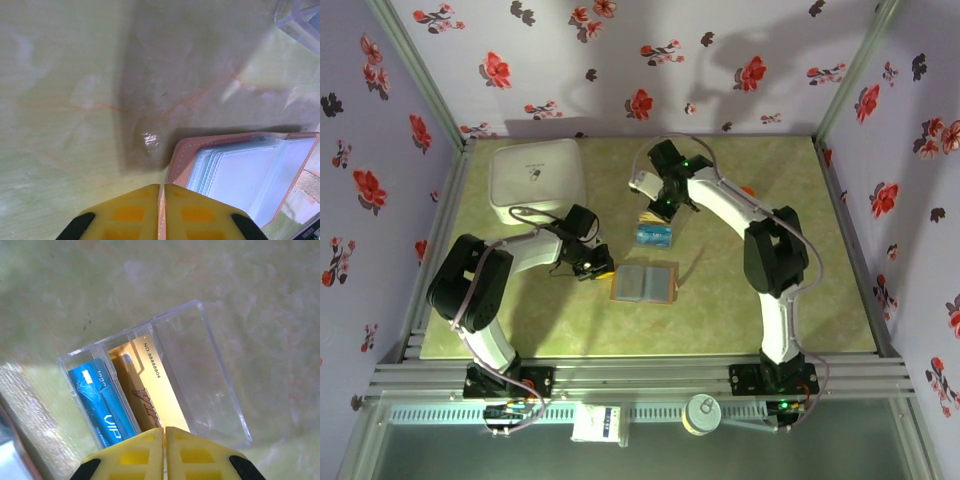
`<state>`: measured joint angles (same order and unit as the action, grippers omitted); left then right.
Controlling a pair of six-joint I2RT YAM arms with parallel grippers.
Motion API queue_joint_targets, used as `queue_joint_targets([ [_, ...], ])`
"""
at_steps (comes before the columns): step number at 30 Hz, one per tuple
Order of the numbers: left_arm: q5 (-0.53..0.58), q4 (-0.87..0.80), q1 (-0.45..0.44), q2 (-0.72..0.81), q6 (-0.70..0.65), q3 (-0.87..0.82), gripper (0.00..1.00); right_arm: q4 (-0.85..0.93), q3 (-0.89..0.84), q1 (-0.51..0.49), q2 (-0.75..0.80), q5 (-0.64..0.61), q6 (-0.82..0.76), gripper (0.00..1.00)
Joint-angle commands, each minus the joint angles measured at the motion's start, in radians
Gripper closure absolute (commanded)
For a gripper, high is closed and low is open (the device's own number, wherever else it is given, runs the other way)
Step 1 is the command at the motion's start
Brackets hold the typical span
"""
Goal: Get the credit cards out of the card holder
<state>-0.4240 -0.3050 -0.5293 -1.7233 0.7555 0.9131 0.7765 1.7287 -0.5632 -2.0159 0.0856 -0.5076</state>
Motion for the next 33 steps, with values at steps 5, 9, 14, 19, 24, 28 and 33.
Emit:
queue_joint_targets([
  [5, -0.025, 0.036, -0.027, -0.022, 0.034, -0.033, 0.89, -0.231, -0.193, -0.016, 0.160, -0.049, 0.478, 0.87],
  [9, -0.020, 0.034, -0.037, -0.019, 0.035, -0.034, 0.89, -0.263, -0.255, -0.017, 0.192, -0.076, 0.685, 0.87],
  [14, -0.008, 0.024, -0.037, 0.003, 0.028, -0.031, 0.89, -0.311, -0.313, -0.018, 0.213, -0.042, 0.845, 0.88],
  [19, 0.012, 0.007, -0.036, 0.017, 0.021, -0.017, 0.89, -0.298, -0.292, -0.014, 0.181, -0.035, 0.910, 0.88],
  [24, 0.028, 0.001, -0.032, 0.031, 0.020, -0.015, 0.89, -0.258, -0.205, -0.003, 0.090, -0.024, 0.951, 0.89],
  [28, 0.031, -0.004, -0.027, 0.044, 0.018, -0.022, 0.89, -0.291, -0.169, 0.005, 0.042, 0.020, 0.968, 0.90],
  [33, 0.032, 0.000, -0.023, 0.054, 0.022, -0.034, 0.89, -0.293, -0.127, 0.018, -0.006, 0.025, 0.983, 0.91],
])
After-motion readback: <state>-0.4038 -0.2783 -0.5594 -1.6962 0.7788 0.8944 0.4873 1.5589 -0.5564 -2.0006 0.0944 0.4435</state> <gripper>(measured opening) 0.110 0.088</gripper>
